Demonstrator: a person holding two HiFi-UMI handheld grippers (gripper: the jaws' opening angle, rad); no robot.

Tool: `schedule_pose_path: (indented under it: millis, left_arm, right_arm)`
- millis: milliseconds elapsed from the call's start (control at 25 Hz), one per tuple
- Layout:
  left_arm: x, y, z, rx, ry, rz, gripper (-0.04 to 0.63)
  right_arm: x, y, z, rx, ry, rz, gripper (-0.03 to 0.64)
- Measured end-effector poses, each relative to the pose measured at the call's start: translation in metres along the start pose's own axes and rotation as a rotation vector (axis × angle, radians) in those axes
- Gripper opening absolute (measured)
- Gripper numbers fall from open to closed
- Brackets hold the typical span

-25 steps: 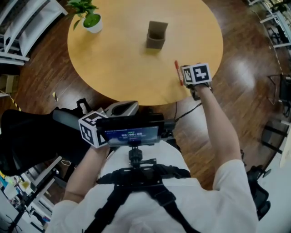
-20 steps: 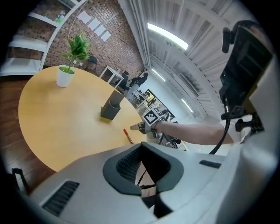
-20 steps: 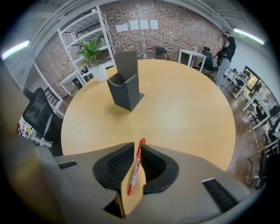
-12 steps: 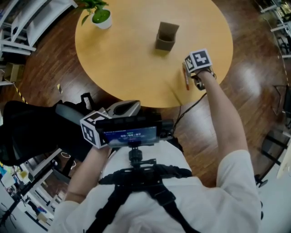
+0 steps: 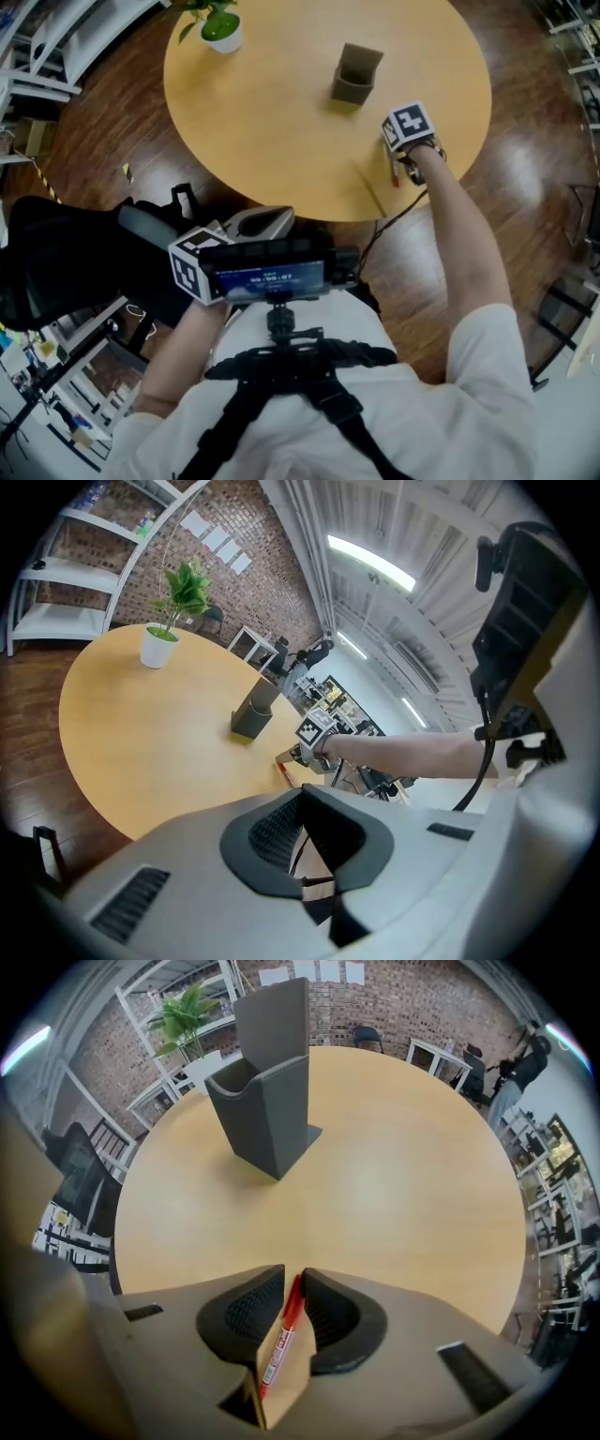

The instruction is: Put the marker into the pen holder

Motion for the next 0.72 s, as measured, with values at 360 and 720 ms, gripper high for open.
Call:
schedule_pose_path:
  millis: [360,720]
  left_arm:
    - [0.002,0.002,0.000,-0.002,-0.010,-0.001,-0.006]
    - [0.002,0.004,0.002,-0.020,-0.009,-0.014,-0.006]
  right_arm:
    - [-0.004,0.002,0.009,-0.013,0.001,-0.004,0.028]
    - [-0.006,0.002,0.015,-0.129,-0.018,0.042,0.028]
Point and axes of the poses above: the fingertips, and each gripper's own axes: x backward along the fingers, z to its right, y out of its underside, the point moved 5 cm from there along x, backward along the fingers, and after that the axes turned 11 degrees about z, right-handed, at the moved point
